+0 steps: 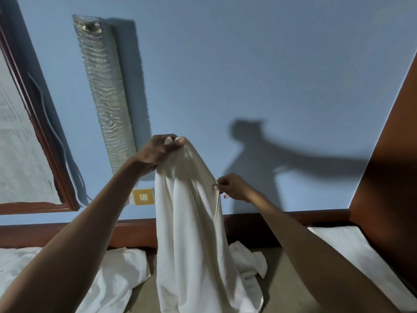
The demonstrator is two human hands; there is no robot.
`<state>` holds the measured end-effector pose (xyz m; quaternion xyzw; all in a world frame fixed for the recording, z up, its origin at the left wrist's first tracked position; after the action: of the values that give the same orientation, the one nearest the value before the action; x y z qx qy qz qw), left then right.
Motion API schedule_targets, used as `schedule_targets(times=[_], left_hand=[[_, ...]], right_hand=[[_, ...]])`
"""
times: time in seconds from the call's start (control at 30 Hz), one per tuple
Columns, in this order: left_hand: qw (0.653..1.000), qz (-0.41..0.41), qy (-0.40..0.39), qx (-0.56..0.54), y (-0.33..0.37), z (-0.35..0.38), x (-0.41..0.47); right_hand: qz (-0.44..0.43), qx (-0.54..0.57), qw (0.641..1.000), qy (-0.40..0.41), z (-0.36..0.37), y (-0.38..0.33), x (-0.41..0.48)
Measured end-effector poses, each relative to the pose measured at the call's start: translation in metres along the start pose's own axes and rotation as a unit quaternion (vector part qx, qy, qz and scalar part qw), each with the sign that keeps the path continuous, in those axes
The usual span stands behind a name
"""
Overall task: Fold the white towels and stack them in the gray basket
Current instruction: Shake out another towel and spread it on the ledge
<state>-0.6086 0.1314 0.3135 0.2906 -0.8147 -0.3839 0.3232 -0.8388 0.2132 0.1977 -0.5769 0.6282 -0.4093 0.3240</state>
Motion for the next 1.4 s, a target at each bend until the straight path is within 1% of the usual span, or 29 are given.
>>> schedule_targets(times=[0.07, 0.13, 0.2, 0.27, 0.3, 0.37, 0.4, 0.43, 0.5, 0.6, 0.67, 0.77, 0.8, 0.83, 0.9, 0.93, 0.97, 1.03, 1.07, 1.1, 1.13, 1.2, 1.23, 1.27, 1.3, 1.4], left_hand=[[0.999, -0.037, 0.035, 0.017, -0.017, -0.011, -0.001], [0.991, -0.08, 0.033, 0.106, -0.035, -0.024, -0.001], [0.976, -0.1, -0.012, 0.193, -0.043, -0.027, -0.001], [0.962, -0.082, -0.078, 0.25, -0.037, -0.01, -0.002], [0.955, -0.07, -0.124, 0.259, -0.031, 0.005, -0.004], [0.951, -0.058, -0.212, 0.219, -0.019, 0.033, -0.009], [0.951, -0.058, -0.232, 0.195, -0.015, 0.041, -0.009], [0.954, -0.051, -0.234, 0.181, -0.011, 0.043, -0.009], [0.962, -0.028, -0.221, 0.157, -0.004, 0.038, -0.008], [0.98, 0.008, -0.179, 0.091, 0.006, 0.031, -0.009], [0.99, 0.024, -0.133, 0.044, 0.009, 0.03, -0.006], [0.995, 0.034, -0.095, 0.002, 0.012, 0.026, -0.001], [0.996, 0.027, -0.087, -0.015, 0.012, 0.024, -0.001], [0.996, 0.018, -0.076, -0.033, 0.011, 0.02, -0.001], [0.997, -0.004, -0.046, -0.059, 0.005, 0.012, -0.001], [0.998, -0.022, -0.027, -0.055, -0.001, 0.007, -0.001], [0.999, -0.047, -0.001, -0.027, -0.01, 0.002, -0.001], [0.99, -0.099, 0.048, 0.087, -0.028, -0.01, 0.0], [0.983, -0.112, 0.056, 0.135, -0.032, -0.011, 0.001], [0.979, -0.109, 0.045, 0.167, -0.032, -0.007, 0.001], [0.978, -0.094, 0.012, 0.187, -0.028, 0.001, 0.001], [0.973, -0.057, -0.101, 0.201, -0.017, 0.029, -0.001], [0.969, -0.05, -0.156, 0.187, -0.013, 0.043, -0.002], [0.965, -0.045, -0.194, 0.171, -0.009, 0.053, -0.003], [0.963, -0.041, -0.209, 0.165, -0.007, 0.057, -0.002], [0.974, -0.022, -0.178, 0.138, -0.001, 0.048, 0.002]], right_hand=[[0.017, 0.111, 0.994, -0.012, 0.0, -0.003, -0.003], [0.01, 0.195, 0.981, -0.002, -0.004, -0.015, -0.005], [0.001, 0.266, 0.964, 0.017, -0.009, -0.03, -0.002], [-0.013, 0.29, 0.957, -0.002, -0.011, -0.049, 0.002], [-0.026, 0.281, 0.959, -0.021, -0.01, -0.06, 0.003], [-0.06, 0.248, 0.966, -0.042, -0.013, -0.082, 0.001], [-0.079, 0.224, 0.971, -0.039, -0.016, -0.09, -0.001], [-0.098, 0.198, 0.975, -0.032, -0.02, -0.097, -0.005], [-0.125, 0.169, 0.978, -0.019, -0.026, -0.099, -0.011], [-0.124, 0.131, 0.984, -0.018, -0.026, -0.081, -0.012], [-0.11, 0.063, 0.992, -0.011, -0.019, -0.061, -0.008], [-0.076, -0.041, 0.996, 0.002, -0.007, -0.028, -0.003], [-0.055, -0.044, 0.997, 0.003, -0.004, -0.016, -0.002], [-0.04, -0.021, 0.999, 0.002, -0.003, -0.004, 0.0], [-0.013, 0.078, 0.997, -0.004, -0.004, 0.005, -0.005], [-0.005, 0.128, 0.992, -0.01, -0.004, 0.005, -0.008], [-0.006, 0.17, 0.985, -0.013, -0.006, 0.002, -0.011], [-0.025, 0.194, 0.981, 0.001, -0.013, -0.011, -0.014], [-0.043, 0.2, 0.979, 0.012, -0.016, -0.021, -0.015], [-0.056, 0.209, 0.976, 0.022, -0.018, -0.03, -0.015], [-0.068, 0.206, 0.976, 0.02, -0.018, -0.041, -0.014], [-0.098, 0.188, 0.977, -0.008, -0.017, -0.066, -0.014], [-0.109, 0.17, 0.979, -0.023, -0.017, -0.077, -0.014], [-0.117, 0.143, 0.982, -0.028, -0.018, -0.087, -0.016], [-0.126, 0.121, 0.984, -0.03, -0.021, -0.094, -0.017], [-0.127, 0.076, 0.989, -0.023, -0.032, -0.086, -0.019]])
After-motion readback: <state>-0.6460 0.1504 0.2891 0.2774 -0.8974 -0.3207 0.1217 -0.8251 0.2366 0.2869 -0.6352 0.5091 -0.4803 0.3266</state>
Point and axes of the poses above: each hand's wrist, its own x-axis towards the middle knuckle, its own z-axis out of the palm, y = z × x, the point moved 5 cm from there along x, towards the middle knuckle, and after that the axes turned 15 degrees about x, right-handed, at the moved point
